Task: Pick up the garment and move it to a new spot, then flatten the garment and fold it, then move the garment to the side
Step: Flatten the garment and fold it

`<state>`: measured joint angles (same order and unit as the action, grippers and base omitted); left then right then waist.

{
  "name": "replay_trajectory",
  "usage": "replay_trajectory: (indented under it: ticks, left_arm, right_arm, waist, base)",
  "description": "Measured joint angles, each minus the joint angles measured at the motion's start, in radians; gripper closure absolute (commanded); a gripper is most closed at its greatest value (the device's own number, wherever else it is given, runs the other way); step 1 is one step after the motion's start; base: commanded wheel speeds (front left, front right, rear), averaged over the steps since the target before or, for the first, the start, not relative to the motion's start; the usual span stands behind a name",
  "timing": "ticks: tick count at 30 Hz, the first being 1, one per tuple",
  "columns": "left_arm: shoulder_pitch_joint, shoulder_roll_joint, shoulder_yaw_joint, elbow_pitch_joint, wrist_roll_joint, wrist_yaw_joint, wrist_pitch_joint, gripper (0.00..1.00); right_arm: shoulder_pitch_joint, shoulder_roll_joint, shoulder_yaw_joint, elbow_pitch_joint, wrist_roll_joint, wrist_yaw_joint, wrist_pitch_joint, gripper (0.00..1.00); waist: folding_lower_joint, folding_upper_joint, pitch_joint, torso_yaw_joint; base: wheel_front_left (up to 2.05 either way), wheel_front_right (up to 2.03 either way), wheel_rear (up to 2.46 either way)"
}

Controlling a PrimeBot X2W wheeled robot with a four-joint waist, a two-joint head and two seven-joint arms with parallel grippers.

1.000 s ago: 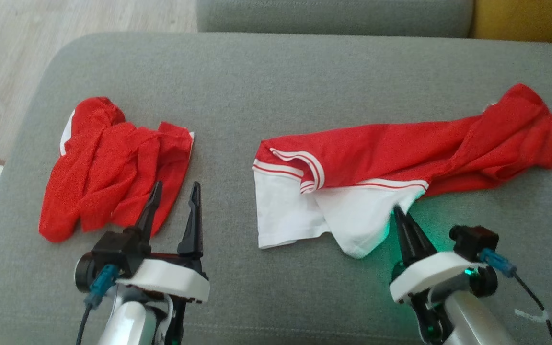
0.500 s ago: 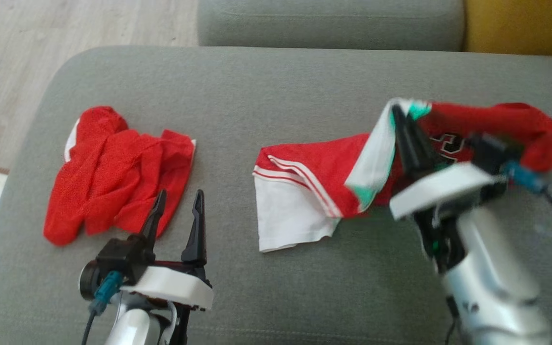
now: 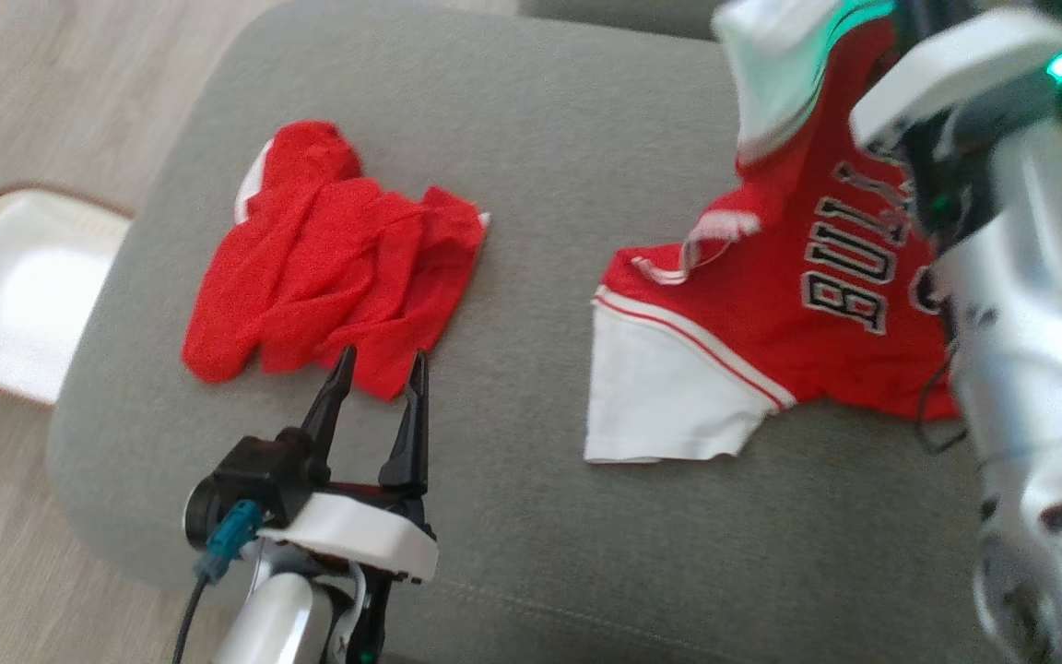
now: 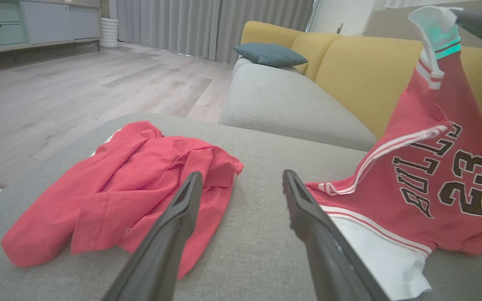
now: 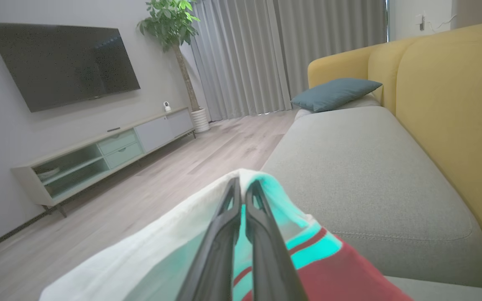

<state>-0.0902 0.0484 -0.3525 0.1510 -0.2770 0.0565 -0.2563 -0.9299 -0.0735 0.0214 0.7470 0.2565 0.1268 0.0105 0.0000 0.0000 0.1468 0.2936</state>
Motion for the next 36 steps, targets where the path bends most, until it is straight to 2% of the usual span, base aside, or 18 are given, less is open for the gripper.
replay_trajectory:
  ticks: [1,2,3,10,16,22,29,33,36]
  left_arm:
    - [-0.004,0.000,-0.002,0.001,-0.005,-0.001,0.000,0.00]
    - [-0.005,0.000,-0.005,0.002,-0.008,-0.001,0.000,0.00]
    - [-0.005,0.000,-0.008,0.003,-0.008,-0.001,0.000,0.00]
    - [-0.007,0.000,-0.019,0.006,-0.018,0.002,0.000,0.00]
    - [-0.023,0.000,-0.015,0.006,-0.016,0.005,0.000,0.00]
    - [-0.022,0.000,0.011,-0.002,-0.014,0.007,0.000,0.00]
    - [-0.011,0.000,0.046,-0.025,-0.002,0.015,0.000,0.00]
    - [0.004,0.000,0.062,-0.035,0.012,0.016,0.000,0.00]
    - [0.013,0.000,0.078,-0.039,0.012,0.020,0.000,0.00]
  right_arm:
    - [-0.036,-0.007,-0.021,0.043,-0.019,0.000,-0.001,1.00]
    - [-0.069,-0.013,-0.040,0.086,-0.036,0.000,-0.003,0.79]
    - [-0.098,-0.024,-0.053,0.128,-0.060,0.000,-0.011,0.00]
    - [-0.234,-0.030,-0.096,0.333,-0.180,0.000,-0.116,0.00]
    - [-0.246,-0.023,-0.078,0.428,-0.205,0.000,-0.191,0.00]
    - [-0.238,-0.008,-0.011,0.440,-0.179,0.000,-0.232,0.00]
    - [-0.061,-0.005,0.081,0.341,-0.080,0.000,-0.257,0.00]
    - [0.072,-0.002,0.100,0.205,-0.020,0.000,-0.259,0.00]
    - [0.197,-0.002,0.104,0.056,-0.023,0.000,-0.261,0.00]
  waist:
    - [0.0000,0.0000,0.007,0.015]
    - [0.0000,0.0000,0.014,0.029]
    - [0.0000,0.0000,0.020,0.042]
    - [0.0000,0.0000,0.063,0.081]
    - [0.0000,0.0000,0.049,0.034]
    - [0.0000,0.0000,0.024,-0.027]
    - [0.0000,0.0000,-0.026,-0.128]
    - [0.0000,0.0000,-0.053,-0.187]
    - [0.0000,0.0000,-0.070,-0.226]
  base:
    - [0.00,0.00,0.00]
    - [0.00,0.00,0.00]
    - [0.00,0.00,0.00]
    - [0.00,0.00,0.00]
    - [0.00,0.00,0.00]
    - [0.00,0.00,0.00]
    - [0.00,0.00,0.00]
    - [0.00,0.00,0.00]
    - [0.00,0.00,0.00]
